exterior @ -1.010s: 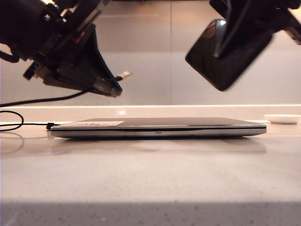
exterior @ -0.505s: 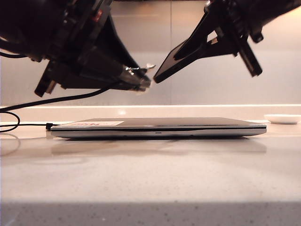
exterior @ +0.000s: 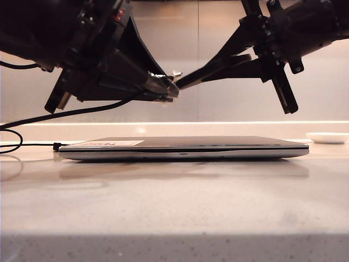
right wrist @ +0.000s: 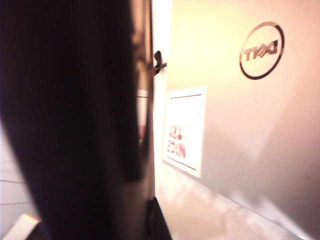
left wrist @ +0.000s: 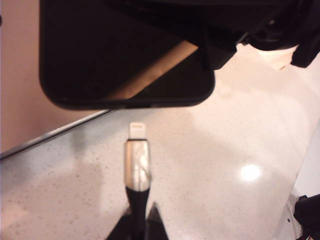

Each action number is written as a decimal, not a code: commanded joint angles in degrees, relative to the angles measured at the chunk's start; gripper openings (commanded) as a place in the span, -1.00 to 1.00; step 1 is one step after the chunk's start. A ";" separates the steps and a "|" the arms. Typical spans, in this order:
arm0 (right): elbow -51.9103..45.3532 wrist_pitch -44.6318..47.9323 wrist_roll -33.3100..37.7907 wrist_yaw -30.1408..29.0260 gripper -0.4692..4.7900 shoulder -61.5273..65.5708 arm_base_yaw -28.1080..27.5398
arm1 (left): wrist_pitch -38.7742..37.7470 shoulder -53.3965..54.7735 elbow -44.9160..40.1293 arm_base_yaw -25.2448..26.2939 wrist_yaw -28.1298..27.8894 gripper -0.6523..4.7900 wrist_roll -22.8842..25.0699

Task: Pick up the charging cable and the phone, plug the charging cable into the charging port on the phone, and finally place them back on the table.

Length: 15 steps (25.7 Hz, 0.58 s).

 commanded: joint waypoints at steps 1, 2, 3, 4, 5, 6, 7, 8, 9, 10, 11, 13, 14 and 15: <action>0.42 4.28 0.90 -1.42 -0.84 -0.46 0.15 | 0.79 0.09 0.09 -0.04 0.20 -0.78 -0.02; 0.42 4.48 0.90 -1.42 -0.84 -0.46 0.15 | 0.79 0.07 0.09 -0.04 0.20 -0.78 -0.02; 0.42 4.66 0.92 -1.46 -0.84 -0.44 0.15 | 0.79 0.07 0.09 -0.04 0.20 -0.78 -0.02; 0.39 4.63 0.90 -1.55 -0.84 -0.44 0.15 | 0.81 0.07 0.09 -0.04 0.22 -0.78 -0.02; 0.39 4.63 0.90 -1.60 -0.84 -0.44 0.15 | 0.81 0.07 0.09 -0.04 0.20 -0.78 -0.02; 0.39 4.63 0.90 -1.57 -0.84 -0.44 0.17 | 0.81 0.07 0.09 -0.04 0.22 -0.78 -0.02; 0.39 4.63 0.83 -1.57 -0.84 -0.44 0.17 | 0.81 0.07 0.09 -0.04 0.20 -0.78 -0.02; 0.39 4.63 0.83 -1.55 -0.84 -0.44 0.17 | 0.83 0.07 0.09 -0.04 0.20 -0.78 -0.02; 0.39 4.63 0.76 -1.55 -0.84 -0.44 0.17 | 0.81 0.07 0.09 -0.04 0.20 -0.78 -0.02; 0.39 4.66 0.59 -1.51 -0.84 -0.39 0.17 | 0.81 0.07 0.09 -0.04 0.20 -0.78 -0.02; 0.39 4.66 0.35 -1.46 -0.84 -0.35 0.17 | 0.81 0.07 0.09 -0.04 0.20 -0.78 -0.02; 0.39 4.63 -0.63 -1.49 -0.84 -0.15 0.22 | 0.81 0.07 0.09 -0.04 0.20 -0.78 -0.02; 0.39 4.63 -0.66 -1.53 -0.84 -0.13 0.24 | 0.81 0.07 0.09 -0.04 0.20 -0.78 -0.02; 0.39 4.63 -0.68 -1.57 -0.84 -0.13 0.31 | 0.81 0.07 0.09 -0.04 0.20 -0.78 -0.02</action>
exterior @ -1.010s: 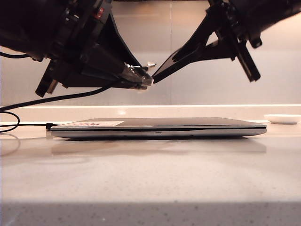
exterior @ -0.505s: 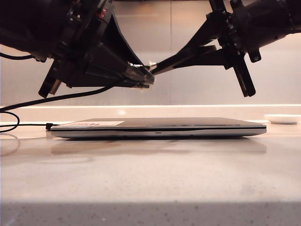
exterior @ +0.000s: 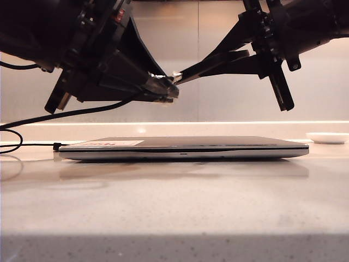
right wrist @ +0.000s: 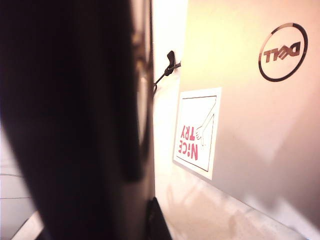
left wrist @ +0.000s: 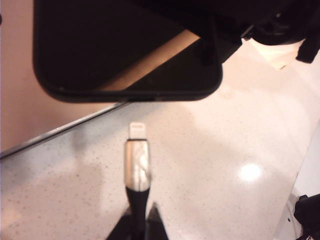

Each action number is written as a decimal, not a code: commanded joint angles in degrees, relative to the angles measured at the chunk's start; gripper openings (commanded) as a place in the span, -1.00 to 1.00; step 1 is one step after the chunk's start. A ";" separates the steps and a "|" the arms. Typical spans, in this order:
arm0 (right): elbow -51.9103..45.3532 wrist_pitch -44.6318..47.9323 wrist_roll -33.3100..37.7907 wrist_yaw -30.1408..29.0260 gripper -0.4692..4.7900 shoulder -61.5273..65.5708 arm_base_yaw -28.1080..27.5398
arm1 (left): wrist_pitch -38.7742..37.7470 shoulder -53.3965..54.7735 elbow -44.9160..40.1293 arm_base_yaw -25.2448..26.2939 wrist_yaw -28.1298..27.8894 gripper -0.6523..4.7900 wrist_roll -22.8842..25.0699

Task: Pick up the charging cable and the phone, plug the charging cable into the charging port on the phone, and finally place them back on the table.

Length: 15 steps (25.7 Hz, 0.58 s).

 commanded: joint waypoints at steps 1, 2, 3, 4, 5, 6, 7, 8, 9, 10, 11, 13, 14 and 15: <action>0.42 2.73 -0.87 -0.52 -0.84 -0.22 0.48 | 0.81 -0.02 0.09 -0.04 0.20 -0.78 -0.02; 0.42 2.73 -1.09 -0.35 -0.84 -0.22 0.74 | 0.81 -0.02 0.09 -0.04 0.20 -0.78 -0.02; 0.42 2.73 -1.25 -0.31 -0.84 -0.22 0.85 | 0.81 -0.02 0.09 -0.04 0.20 -0.78 -0.02; 0.42 2.73 -1.25 -0.31 -0.84 -0.22 0.85 | 0.83 -0.02 0.09 -0.02 0.20 -0.78 0.00; 0.42 2.71 -1.27 -0.33 -0.84 -0.17 0.90 | 0.83 -0.02 0.09 -0.02 0.20 -0.78 0.00; 0.42 2.75 -1.27 -0.33 -0.84 0.00 1.09 | 0.81 -0.02 0.09 -0.02 0.20 -0.78 0.00; 0.42 2.75 -1.27 -0.28 -0.84 0.17 1.51 | 0.81 -0.02 0.09 -0.02 0.20 -0.78 0.00; 0.42 2.71 -1.27 -0.11 -0.84 0.33 1.79 | 0.81 -0.02 0.09 -0.02 0.20 -0.78 0.00; 0.42 2.97 -1.27 -0.09 -0.84 0.61 1.88 | 0.81 -0.02 0.09 -0.02 0.20 -0.78 0.00; 0.42 2.95 -1.27 -0.13 -0.84 0.63 1.88 | 0.81 -0.02 0.09 -0.02 0.20 -0.78 0.00; 0.42 3.19 -1.29 -0.13 -0.84 0.96 2.03 | 0.81 -0.02 0.09 -0.02 0.20 -0.78 0.00; 0.42 3.26 -1.49 -0.28 -0.84 1.22 2.27 | 0.81 -0.02 0.09 -0.02 0.22 -0.78 0.00; 0.42 3.30 -1.60 -0.35 -0.84 1.33 2.27 | 0.81 -0.02 0.09 -0.02 0.20 -0.78 0.00; 0.42 3.32 -2.36 -0.35 -0.84 1.33 2.27 | 0.81 -0.02 0.09 -0.02 0.22 -0.78 0.00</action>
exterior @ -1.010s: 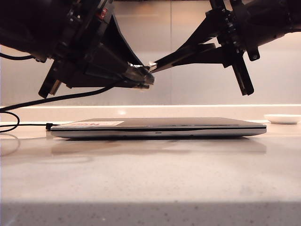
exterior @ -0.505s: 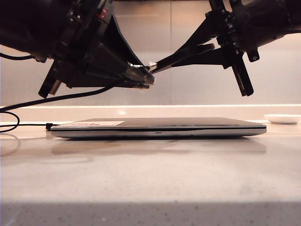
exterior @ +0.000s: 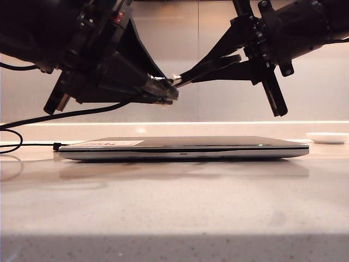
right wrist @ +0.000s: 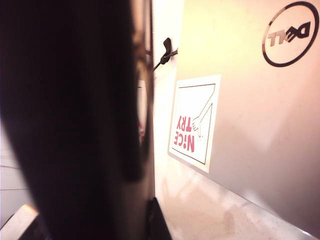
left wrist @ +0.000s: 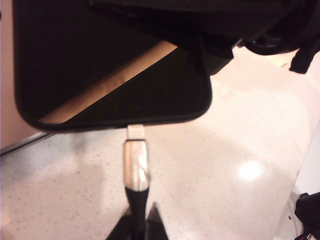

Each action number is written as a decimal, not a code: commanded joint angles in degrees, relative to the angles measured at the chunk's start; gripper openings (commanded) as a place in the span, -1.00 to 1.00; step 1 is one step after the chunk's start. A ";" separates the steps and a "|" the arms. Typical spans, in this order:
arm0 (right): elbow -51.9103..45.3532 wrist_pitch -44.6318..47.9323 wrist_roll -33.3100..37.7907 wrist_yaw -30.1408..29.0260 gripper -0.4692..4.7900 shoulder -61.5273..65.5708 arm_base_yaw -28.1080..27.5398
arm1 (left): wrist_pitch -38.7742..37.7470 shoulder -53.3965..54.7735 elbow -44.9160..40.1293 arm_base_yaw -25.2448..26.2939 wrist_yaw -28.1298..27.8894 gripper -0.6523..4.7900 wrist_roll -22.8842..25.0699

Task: Pick up the charging cable and the phone, plug the charging cable into the charging port on the phone, and finally place them back on the table.

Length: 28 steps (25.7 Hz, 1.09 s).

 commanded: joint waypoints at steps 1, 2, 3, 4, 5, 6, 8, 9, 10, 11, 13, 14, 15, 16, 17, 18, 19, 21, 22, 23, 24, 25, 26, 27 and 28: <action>0.42 2.95 -1.51 -0.81 -0.84 -0.26 0.22 | 1.14 -0.07 0.09 -0.02 0.22 -0.78 0.00; 0.44 3.45 -1.46 -0.83 -0.84 -0.26 0.20 | 1.11 -0.07 0.09 -0.02 0.20 -0.78 0.00; 0.44 3.87 -1.46 -0.85 -0.84 -0.26 0.20 | 1.11 -0.07 0.09 -0.02 0.20 -0.78 0.00; 0.44 4.37 -1.46 -0.85 -0.84 -0.26 0.20 | 1.11 -0.07 0.09 -0.02 0.20 -0.78 0.00; 0.44 4.72 -1.46 -0.92 -0.84 -0.26 0.20 | 1.11 -0.07 0.09 -0.02 0.20 -0.78 0.00; 0.44 4.92 -1.49 -1.01 -0.84 -0.26 0.20 | 1.14 -0.07 0.09 -0.02 0.20 -0.78 0.00; 0.42 5.01 -1.77 -1.01 -0.84 -0.26 0.20 | 1.14 -0.07 0.09 -0.02 0.20 -0.78 -0.02; 0.42 5.05 -2.40 -1.01 -0.84 -0.26 0.22 | 1.16 -0.07 0.09 -0.02 0.22 -0.78 -0.02; 0.42 5.18 -3.89 -1.03 -0.84 -0.26 0.22 | 1.27 -0.07 0.09 -0.02 0.20 -0.78 -0.02; 0.42 5.22 -4.57 -1.07 -0.84 -0.26 0.22 | 1.36 -0.07 0.09 -0.02 0.20 -0.78 -0.02; 0.44 5.27 -4.70 -1.31 -0.84 -0.26 0.22 | 1.90 -0.07 0.09 0.07 0.20 -0.78 -0.02; 0.42 5.25 -4.70 -1.46 -0.84 -0.26 0.22 | 2.23 -0.07 0.09 0.07 0.20 -0.78 -0.02; 0.42 5.27 -4.70 -1.90 -0.84 -0.26 0.22 | 2.40 -0.07 0.09 0.09 0.20 -0.78 -0.02; 0.42 5.27 -4.70 -2.21 -0.84 -0.26 0.22 | 2.67 -0.07 0.09 0.09 0.20 -0.78 -0.02; 0.42 5.27 -4.72 -2.51 -0.84 -0.26 0.22 | 2.80 -0.07 0.09 0.09 0.22 -0.78 -0.02; 0.42 5.27 -4.76 -2.56 -0.84 -0.26 0.22 | 2.82 -0.07 0.09 0.09 0.20 -0.78 -0.02; 0.44 5.27 -4.83 -2.58 -0.84 -0.26 0.22 | 2.78 -0.07 0.09 0.09 0.20 -0.78 -0.02; 0.44 5.27 -4.83 -2.56 -0.84 -0.26 0.22 | 2.73 -0.07 0.09 0.09 0.20 -0.78 -0.02; 0.44 5.29 -4.87 -2.56 -0.84 -0.26 0.22 | 2.75 -0.07 0.09 0.09 0.20 -0.78 -0.02; 0.44 5.29 -4.90 -2.56 -0.84 -0.26 0.22 | 2.75 -0.07 0.09 0.09 0.20 -0.78 -0.02; 0.44 5.27 -4.87 -2.64 -0.84 -0.26 0.20 | 2.73 -0.07 0.09 0.09 0.20 -0.78 0.00; 0.44 5.29 -4.87 -3.08 -0.84 -0.26 0.20 | 2.75 -0.07 0.09 0.09 0.20 -0.78 0.00; 0.44 5.29 -4.87 -3.50 -0.84 -0.26 0.20 | 2.73 -0.07 0.09 0.09 0.20 -0.78 0.00; 0.44 5.25 -4.37 -3.65 -0.84 -0.26 0.20 | 2.73 -0.07 0.09 0.09 0.20 -0.78 0.00; 0.46 5.27 -3.89 -3.58 -0.84 -0.31 0.17 | 2.73 -0.07 0.09 0.09 0.20 -0.78 0.00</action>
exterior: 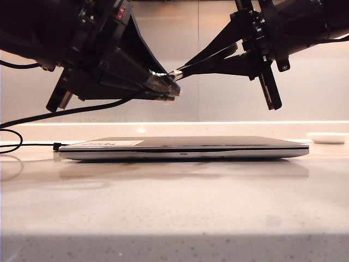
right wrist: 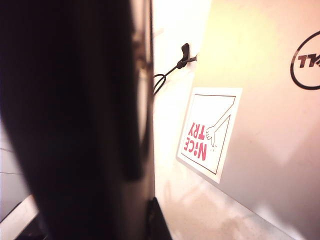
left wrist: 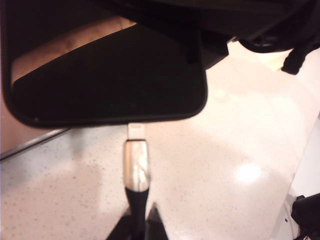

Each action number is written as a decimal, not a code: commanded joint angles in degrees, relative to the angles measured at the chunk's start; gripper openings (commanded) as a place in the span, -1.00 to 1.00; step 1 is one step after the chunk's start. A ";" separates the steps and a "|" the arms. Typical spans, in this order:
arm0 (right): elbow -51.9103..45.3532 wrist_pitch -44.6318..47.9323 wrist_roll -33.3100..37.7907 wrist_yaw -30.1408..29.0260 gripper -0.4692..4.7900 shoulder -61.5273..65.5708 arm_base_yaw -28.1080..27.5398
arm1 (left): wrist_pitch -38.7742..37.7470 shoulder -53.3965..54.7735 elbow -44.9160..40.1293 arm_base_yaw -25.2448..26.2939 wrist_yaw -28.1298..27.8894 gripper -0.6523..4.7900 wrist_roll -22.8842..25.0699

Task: Pick up the charging cable and the phone, plug the charging cable into the charging port on the phone, and finally place them back on the table.

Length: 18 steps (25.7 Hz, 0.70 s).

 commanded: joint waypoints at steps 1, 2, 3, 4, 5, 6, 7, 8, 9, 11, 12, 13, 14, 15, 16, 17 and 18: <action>0.50 2.29 1.07 -1.73 -0.84 -0.39 0.11 | 1.57 -0.07 0.11 0.07 0.04 -0.78 0.00; 0.57 2.32 1.73 -1.62 -0.84 -0.39 -0.02 | 1.51 -0.07 0.11 0.07 0.04 -0.78 0.00; 0.61 2.34 1.88 -1.57 -0.84 -0.39 -0.07 | 1.44 -0.07 0.11 0.07 0.04 -0.78 -0.02; 0.63 2.34 1.86 -1.57 -0.84 -0.39 -0.11 | 1.38 -0.04 0.11 0.07 0.04 -0.78 -0.02; 0.63 2.29 1.86 -1.62 -0.84 -0.39 -0.11 | 1.25 -0.07 0.11 0.07 0.04 -0.78 -0.02; 0.63 2.25 1.86 -1.75 -0.84 -0.39 -0.11 | 1.16 -0.07 0.11 0.07 0.04 -0.78 -0.02; 0.63 2.25 1.84 -1.75 -0.84 -0.39 -0.11 | 1.07 -0.07 0.11 0.07 0.04 -0.78 -0.02; 0.63 2.25 1.84 -1.70 -0.84 -0.39 -0.11 | 1.03 -0.07 0.11 0.07 0.04 -0.78 -0.02; 0.63 2.25 1.84 -1.57 -0.84 -0.39 -0.11 | 0.98 -0.07 0.11 0.07 0.04 -0.78 -0.02; 0.63 2.27 1.84 -1.53 -0.84 -0.39 -0.37 | 0.96 -0.07 0.11 0.07 0.04 -0.78 -0.02; 0.63 2.25 1.84 -1.53 -0.84 -0.39 -0.70 | 0.96 -0.07 0.11 0.07 0.04 -0.78 -0.02; 0.63 2.25 1.86 -1.57 -0.84 -0.39 -0.70 | 0.96 -0.07 0.11 0.07 0.04 -0.78 -0.02; 0.63 2.25 1.88 -1.55 -0.84 -0.39 -0.70 | 0.96 -0.07 0.11 0.07 0.04 -0.78 -0.02; 0.63 2.27 1.88 -1.55 -0.84 -0.39 -0.70 | 0.96 -0.07 0.11 0.07 0.04 -0.78 -0.02; 0.63 2.27 1.88 -1.55 -0.84 -0.39 -0.70 | 0.96 -0.07 0.11 0.07 0.04 -0.78 -0.02; 0.63 2.27 1.88 -1.57 -0.84 -0.39 -0.70 | 0.96 -0.07 0.11 0.07 0.04 -0.78 -0.02; 0.63 2.27 1.88 -1.55 -0.84 -0.39 -0.70 | 0.94 -0.07 0.11 0.07 0.04 -0.78 -0.02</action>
